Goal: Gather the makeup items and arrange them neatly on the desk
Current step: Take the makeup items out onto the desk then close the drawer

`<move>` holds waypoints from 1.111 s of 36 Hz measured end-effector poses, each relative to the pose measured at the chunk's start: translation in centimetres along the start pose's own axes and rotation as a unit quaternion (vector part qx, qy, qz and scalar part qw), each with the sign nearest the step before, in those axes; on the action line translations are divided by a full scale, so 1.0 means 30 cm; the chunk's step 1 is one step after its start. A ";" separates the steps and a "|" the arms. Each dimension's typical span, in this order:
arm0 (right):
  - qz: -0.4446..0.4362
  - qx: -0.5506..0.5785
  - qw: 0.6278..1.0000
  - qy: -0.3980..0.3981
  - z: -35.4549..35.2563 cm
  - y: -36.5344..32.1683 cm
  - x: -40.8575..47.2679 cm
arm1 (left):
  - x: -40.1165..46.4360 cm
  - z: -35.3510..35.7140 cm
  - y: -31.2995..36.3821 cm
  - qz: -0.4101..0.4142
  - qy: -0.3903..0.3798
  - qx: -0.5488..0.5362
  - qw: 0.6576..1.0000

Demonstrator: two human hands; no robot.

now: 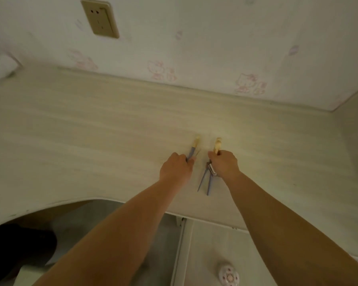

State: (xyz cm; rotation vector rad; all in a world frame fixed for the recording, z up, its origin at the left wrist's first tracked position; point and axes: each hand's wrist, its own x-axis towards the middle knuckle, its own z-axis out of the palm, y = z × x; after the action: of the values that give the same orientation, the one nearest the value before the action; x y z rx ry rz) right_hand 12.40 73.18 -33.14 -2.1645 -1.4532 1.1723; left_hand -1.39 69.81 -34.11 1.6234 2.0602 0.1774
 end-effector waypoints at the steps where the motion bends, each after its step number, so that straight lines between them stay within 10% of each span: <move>1: -0.005 -0.014 1.000 0.007 0.005 -0.007 0.018 | 0.017 -0.002 -0.006 0.004 0.010 -0.009 1.000; 13: -0.021 -0.166 0.971 0.173 0.022 -0.023 0.103 | 0.138 -0.036 -0.035 0.020 0.091 -0.133 0.987; 27: -0.390 -0.404 0.764 0.317 0.030 0.021 0.126 | 0.198 0.025 -0.054 0.082 0.167 -0.064 0.981; 33: -0.264 -0.348 0.879 0.192 0.049 0.075 0.104 | 0.189 -0.001 -0.065 0.037 0.166 -0.284 0.944; 40: -0.251 -0.276 0.916 0.150 0.020 0.083 0.088 | 0.160 -0.013 -0.105 0.006 0.162 -0.394 0.905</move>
State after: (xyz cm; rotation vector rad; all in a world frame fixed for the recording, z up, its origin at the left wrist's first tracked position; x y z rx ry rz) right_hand 13.98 74.22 -36.29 -1.9515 -2.1864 0.2526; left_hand -5.08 73.52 -36.51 1.1298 1.8146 1.1865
